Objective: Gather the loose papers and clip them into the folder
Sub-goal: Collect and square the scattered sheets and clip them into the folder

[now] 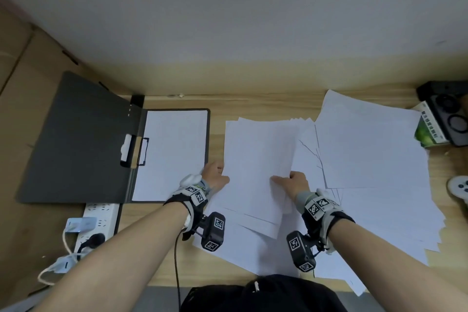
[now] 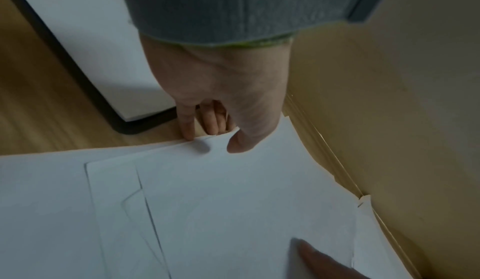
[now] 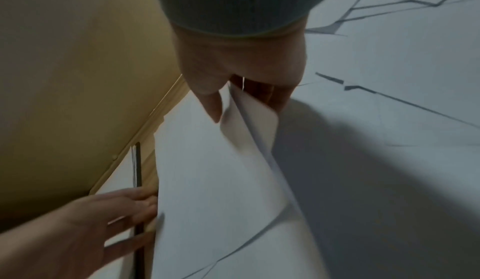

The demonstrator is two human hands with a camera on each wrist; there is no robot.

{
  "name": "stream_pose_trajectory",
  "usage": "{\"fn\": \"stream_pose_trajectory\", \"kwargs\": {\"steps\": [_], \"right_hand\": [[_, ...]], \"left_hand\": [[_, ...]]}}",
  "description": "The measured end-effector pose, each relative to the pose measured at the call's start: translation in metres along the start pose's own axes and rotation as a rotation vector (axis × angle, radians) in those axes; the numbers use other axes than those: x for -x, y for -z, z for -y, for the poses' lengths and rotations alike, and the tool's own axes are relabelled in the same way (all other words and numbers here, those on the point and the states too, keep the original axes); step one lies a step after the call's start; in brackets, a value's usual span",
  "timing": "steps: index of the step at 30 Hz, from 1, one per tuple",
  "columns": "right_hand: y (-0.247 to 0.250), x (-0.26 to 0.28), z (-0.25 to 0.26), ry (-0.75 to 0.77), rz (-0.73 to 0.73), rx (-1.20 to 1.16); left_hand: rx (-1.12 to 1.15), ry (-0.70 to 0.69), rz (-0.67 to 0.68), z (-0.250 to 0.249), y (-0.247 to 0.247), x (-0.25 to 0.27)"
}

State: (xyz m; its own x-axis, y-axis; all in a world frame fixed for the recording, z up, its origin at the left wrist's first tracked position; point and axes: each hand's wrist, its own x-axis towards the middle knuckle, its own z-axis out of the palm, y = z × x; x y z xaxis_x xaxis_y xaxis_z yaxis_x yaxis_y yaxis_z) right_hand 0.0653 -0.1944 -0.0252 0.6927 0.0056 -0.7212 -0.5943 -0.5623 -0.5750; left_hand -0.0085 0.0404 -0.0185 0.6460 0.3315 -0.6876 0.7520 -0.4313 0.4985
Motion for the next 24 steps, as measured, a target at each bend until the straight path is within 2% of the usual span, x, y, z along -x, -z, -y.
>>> {"fn": "stream_pose_trajectory", "kwargs": {"steps": [6, 9, 13, 15, 18, 21, 24], "right_hand": [[0.012, 0.011, 0.018, 0.073, -0.064, -0.035], [0.027, 0.023, 0.038, 0.142, -0.052, -0.09], [0.047, 0.05, 0.075, 0.283, 0.004, -0.241], [0.054, 0.06, 0.092, 0.352, 0.025, -0.296], [0.065, 0.07, 0.113, 0.428, 0.018, -0.374], [0.072, 0.08, 0.12, 0.474, 0.018, -0.425], [0.067, 0.084, 0.107, 0.478, 0.039, -0.391]], "left_hand": [[0.19, -0.019, -0.013, -0.002, 0.018, 0.014], [0.264, -0.047, 0.003, -0.012, 0.033, 0.023], [0.447, -0.173, -0.008, -0.047, 0.059, 0.047], [0.555, -0.257, -0.048, -0.07, 0.073, 0.06], [0.67, -0.311, -0.112, -0.098, 0.094, 0.073], [0.707, -0.361, -0.115, -0.109, 0.106, 0.086], [0.654, -0.355, -0.13, -0.097, 0.1, 0.088]]}}
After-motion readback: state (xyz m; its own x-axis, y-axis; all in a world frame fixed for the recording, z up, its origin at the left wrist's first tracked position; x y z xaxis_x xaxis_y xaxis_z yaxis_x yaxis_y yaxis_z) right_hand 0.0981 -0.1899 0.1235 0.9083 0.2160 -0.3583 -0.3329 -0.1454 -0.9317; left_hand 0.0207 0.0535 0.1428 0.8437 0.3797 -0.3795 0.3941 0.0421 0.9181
